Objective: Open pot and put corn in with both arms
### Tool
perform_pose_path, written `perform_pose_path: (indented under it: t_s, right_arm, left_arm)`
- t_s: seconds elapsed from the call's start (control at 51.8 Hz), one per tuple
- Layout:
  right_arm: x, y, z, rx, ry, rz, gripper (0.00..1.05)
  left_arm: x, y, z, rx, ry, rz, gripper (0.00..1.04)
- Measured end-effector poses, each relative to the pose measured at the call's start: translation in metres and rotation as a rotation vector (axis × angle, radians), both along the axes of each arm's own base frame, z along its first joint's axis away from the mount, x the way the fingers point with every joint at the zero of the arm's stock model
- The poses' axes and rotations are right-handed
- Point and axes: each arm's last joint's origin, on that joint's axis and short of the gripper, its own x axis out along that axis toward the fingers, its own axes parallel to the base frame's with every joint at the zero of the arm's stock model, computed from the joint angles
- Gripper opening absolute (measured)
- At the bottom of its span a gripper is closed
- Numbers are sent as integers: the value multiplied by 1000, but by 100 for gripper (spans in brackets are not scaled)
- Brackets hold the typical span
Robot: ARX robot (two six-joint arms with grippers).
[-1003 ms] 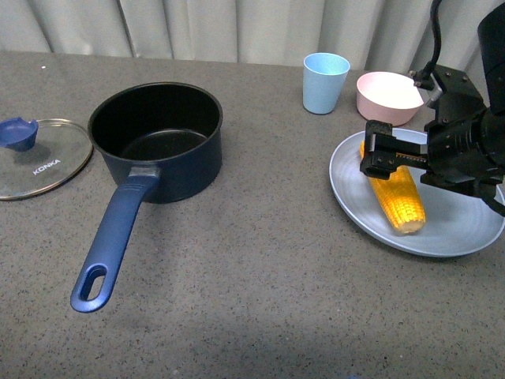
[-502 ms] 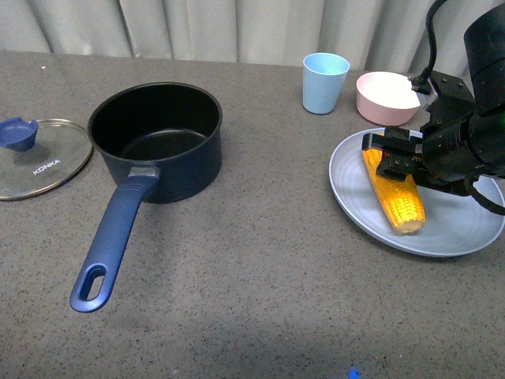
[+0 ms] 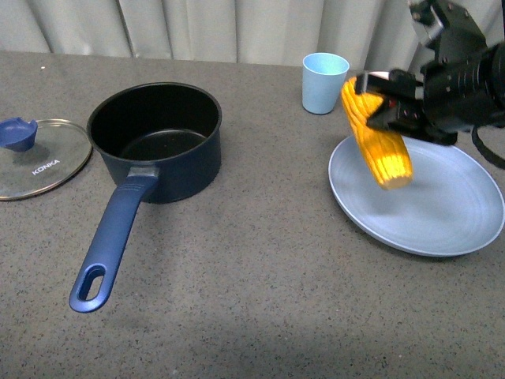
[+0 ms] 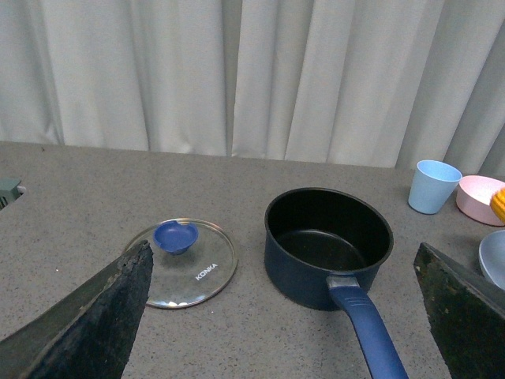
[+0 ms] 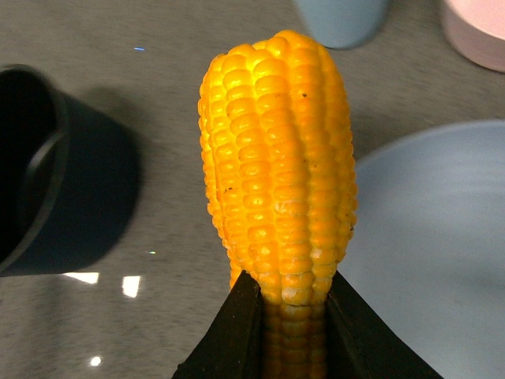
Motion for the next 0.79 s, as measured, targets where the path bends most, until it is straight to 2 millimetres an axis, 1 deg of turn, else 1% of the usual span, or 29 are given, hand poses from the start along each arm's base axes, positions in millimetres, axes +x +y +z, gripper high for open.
perform_pose_path:
  t_s: [0.096,0.154,0.193,0.309,0.386,0.482,0.617,0.733,0.791]
  right_arm:
    - [8,33,20,72,-26,119,13]
    - [15,49,28,111,-27,162,13]
    - [21,63,32,149,-18,199,13]
    - [39,99,36,226,19,243,12]
    - [52,118,36,255,38,244,12]
    - [64,140,39,274,56,247,12]
    - [68,165,33,259,103,268,12]
    - [65,183,17,226,156,284,12]
    - [65,188,11,213,171,287,12]
  left_arm:
    - [0,0,0,0,0,0,98]
    - [0,0,0,0,0,0,98]
    - [0,0,0,0,0,0,98]
    - [0,0,0,0,0,0,98]
    - [0,0,0,0,0,0,98]
    - [0,0,0,0,0,0,98]
    - [0,0,0,0,0,0,98]
    - [0,0,0,0,0,0,98]
    - [0,0,0,0,0,0,98]
